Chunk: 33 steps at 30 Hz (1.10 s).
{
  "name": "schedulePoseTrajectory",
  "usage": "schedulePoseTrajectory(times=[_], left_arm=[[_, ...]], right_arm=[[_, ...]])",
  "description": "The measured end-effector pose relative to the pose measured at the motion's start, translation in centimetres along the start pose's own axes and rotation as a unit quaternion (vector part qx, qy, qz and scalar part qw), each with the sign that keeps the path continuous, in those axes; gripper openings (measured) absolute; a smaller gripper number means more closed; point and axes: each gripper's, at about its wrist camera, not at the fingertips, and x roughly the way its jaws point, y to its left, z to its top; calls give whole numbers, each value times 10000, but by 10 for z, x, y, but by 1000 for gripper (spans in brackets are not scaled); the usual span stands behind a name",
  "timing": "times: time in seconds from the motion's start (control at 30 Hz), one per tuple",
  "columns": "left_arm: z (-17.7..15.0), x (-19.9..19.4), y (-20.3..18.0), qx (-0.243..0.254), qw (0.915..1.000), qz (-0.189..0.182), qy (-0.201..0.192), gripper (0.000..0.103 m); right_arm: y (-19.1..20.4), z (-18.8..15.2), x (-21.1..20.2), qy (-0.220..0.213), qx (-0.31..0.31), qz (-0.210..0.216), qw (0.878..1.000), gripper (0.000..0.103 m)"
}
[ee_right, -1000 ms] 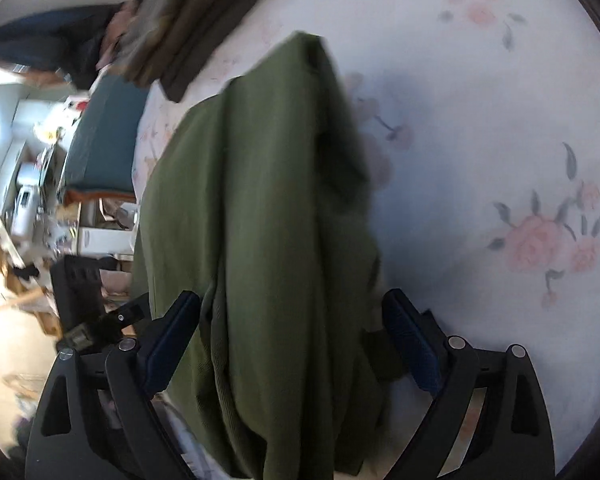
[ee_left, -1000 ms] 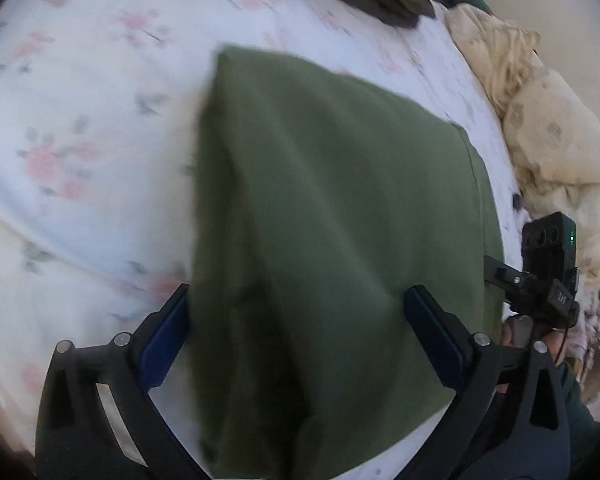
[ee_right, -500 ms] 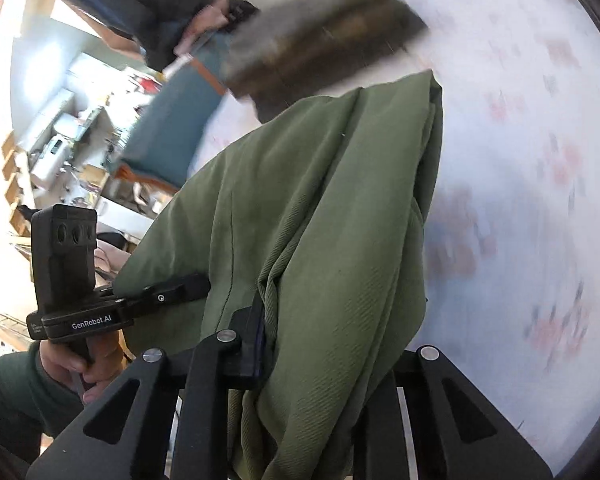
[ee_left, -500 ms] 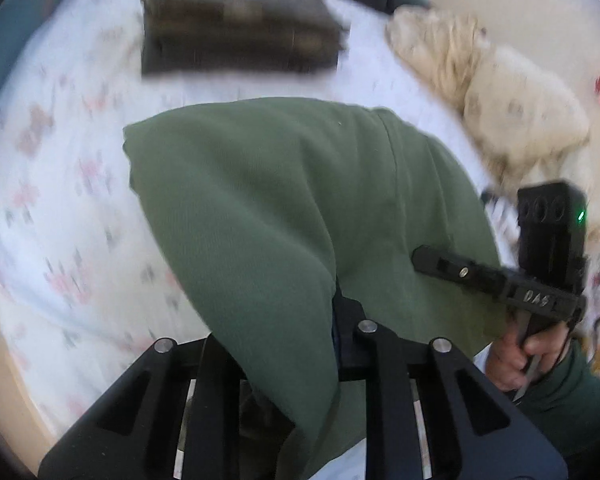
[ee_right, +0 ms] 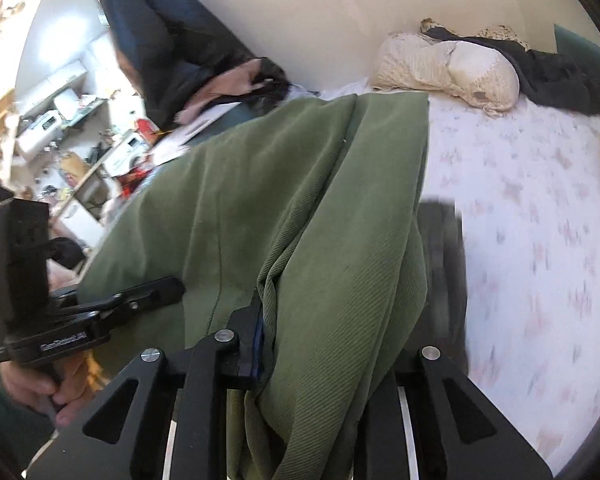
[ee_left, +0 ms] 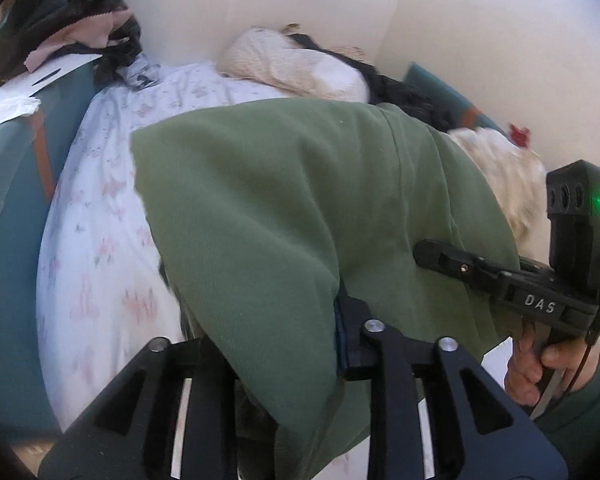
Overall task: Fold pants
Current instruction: 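Carry the folded pants with both grippers onto the stack of dark pants, then open both grippers and withdraw them from the stack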
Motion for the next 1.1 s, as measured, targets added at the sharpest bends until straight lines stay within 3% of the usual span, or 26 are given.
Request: schedulePoseTrajectory(times=[0.07, 0.13, 0.2, 0.23, 0.3, 0.37, 0.47, 0.5, 0.6, 0.77, 0.83, 0.87, 1.0, 1.1], left_arm=[[13, 36, 11, 86, 9985, 532, 88, 42], [5, 60, 29, 89, 9929, 1144, 305, 63], [0, 65, 45, -87, 9944, 1030, 208, 79], [-3, 64, 51, -133, 9954, 939, 143, 81], [-9, 59, 53, 169, 9937, 1105, 47, 81], [-9, 52, 50, 335, 9916, 1247, -120, 81], [-15, 30, 54, 128, 9870, 1568, -323, 82], [-20, 19, 57, -50, 9841, 1724, -434, 81], [-34, -13, 59, -353, 9849, 1553, -684, 81], [-83, -71, 32, -286, 9844, 1391, -1043, 81], [-112, -102, 13, -268, 9821, 1322, -1316, 81], [-127, -116, 2, -226, 9804, 1342, -1425, 82], [-175, -160, -31, -321, 9828, 1134, -1419, 99], [-207, -192, -46, -507, 9827, 1110, -1394, 102]], right_arm=[[-12, 14, 25, 117, 10, -378, 9992, 26], [-31, 19, 55, 327, 23, -1063, 9938, 37], [-54, 13, 70, 530, 194, -1400, 9885, 52], [-59, 10, 70, 517, 183, -1473, 9876, 57], [-60, 12, 64, 344, -9, -1661, 9855, 71], [-64, 10, 48, 190, -182, -1801, 9833, 73], [-86, 8, 23, 62, 146, -2399, 9707, 73], [-95, 7, 10, 76, 391, -2436, 9691, 73], [-89, -8, -22, -19, 344, -2153, 9759, 73], [-30, -57, -76, -168, -89, -1714, 9850, 76], [-5, -81, -99, -339, -230, -1666, 9852, 85], [10, -94, -111, -435, -296, -1627, 9853, 91], [54, -144, -157, -723, -358, -1465, 9859, 92], [82, -182, -192, -956, -376, -1431, 9844, 99]])
